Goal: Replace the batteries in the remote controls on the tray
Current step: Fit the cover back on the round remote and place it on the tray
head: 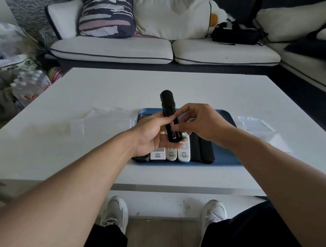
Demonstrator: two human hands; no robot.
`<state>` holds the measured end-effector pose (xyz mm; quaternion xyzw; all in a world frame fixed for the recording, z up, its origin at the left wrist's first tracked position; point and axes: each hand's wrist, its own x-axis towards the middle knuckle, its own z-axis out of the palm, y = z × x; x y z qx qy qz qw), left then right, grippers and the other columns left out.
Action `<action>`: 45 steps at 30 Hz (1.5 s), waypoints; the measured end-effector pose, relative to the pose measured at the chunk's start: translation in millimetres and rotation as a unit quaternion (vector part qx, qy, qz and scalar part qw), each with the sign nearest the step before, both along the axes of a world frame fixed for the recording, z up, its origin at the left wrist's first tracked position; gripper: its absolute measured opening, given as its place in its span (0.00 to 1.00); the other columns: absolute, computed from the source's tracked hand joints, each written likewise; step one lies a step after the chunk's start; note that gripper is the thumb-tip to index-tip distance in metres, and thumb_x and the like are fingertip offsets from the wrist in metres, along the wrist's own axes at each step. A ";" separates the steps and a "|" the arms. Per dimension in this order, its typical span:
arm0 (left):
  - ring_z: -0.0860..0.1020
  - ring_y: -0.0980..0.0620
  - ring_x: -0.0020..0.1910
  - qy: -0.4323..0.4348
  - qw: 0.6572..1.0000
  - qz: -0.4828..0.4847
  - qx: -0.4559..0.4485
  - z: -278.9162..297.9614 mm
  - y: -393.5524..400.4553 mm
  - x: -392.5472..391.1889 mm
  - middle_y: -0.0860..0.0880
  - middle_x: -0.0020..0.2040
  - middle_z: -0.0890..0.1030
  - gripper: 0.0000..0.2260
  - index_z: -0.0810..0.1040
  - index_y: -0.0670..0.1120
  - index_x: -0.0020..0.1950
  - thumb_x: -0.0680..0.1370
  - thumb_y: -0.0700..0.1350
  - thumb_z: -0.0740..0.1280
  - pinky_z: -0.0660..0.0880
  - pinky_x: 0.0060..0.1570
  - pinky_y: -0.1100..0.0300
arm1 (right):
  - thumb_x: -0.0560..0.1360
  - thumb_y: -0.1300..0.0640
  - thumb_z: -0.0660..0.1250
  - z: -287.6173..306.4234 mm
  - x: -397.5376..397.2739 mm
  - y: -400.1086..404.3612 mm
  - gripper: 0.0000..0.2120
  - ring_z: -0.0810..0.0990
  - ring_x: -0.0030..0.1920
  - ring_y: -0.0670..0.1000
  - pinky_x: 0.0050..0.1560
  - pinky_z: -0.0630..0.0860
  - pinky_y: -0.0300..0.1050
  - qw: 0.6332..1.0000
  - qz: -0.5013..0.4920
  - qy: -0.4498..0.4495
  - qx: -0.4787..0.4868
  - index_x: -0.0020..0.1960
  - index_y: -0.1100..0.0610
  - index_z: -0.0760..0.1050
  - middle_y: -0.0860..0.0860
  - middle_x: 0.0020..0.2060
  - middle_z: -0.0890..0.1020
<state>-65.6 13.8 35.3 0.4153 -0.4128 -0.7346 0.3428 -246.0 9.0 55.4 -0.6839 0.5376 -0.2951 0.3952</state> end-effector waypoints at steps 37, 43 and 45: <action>0.85 0.38 0.49 -0.029 0.988 0.150 -0.026 0.3 -7.5 -6.8 0.39 0.55 0.85 0.12 0.74 0.36 0.64 0.80 0.34 0.66 0.84 0.48 0.48 | 0.69 0.58 0.79 -0.7 -6.3 2.9 0.10 0.86 0.40 0.48 0.45 0.82 0.44 0.997 -0.061 -0.020 -0.048 0.44 0.56 0.78 0.49 0.37 0.87; 0.86 0.42 0.43 0.016 0.982 0.187 -0.037 1.7 -8.8 -8.6 0.38 0.52 0.85 0.10 0.74 0.36 0.60 0.80 0.32 0.66 0.84 0.40 0.54 | 0.68 0.50 0.80 0.5 2.0 0.7 0.08 0.77 0.33 0.40 0.34 0.72 0.34 0.968 -0.108 0.106 -0.200 0.43 0.50 0.83 0.41 0.31 0.81; 0.86 0.42 0.43 0.024 0.977 0.208 -0.046 1.5 -9.7 -8.0 0.38 0.50 0.85 0.08 0.75 0.37 0.57 0.79 0.31 0.67 0.84 0.40 0.54 | 0.71 0.52 0.77 1.0 6.3 0.3 0.06 0.78 0.34 0.39 0.33 0.71 0.31 0.968 -0.103 0.108 -0.204 0.47 0.49 0.85 0.41 0.33 0.82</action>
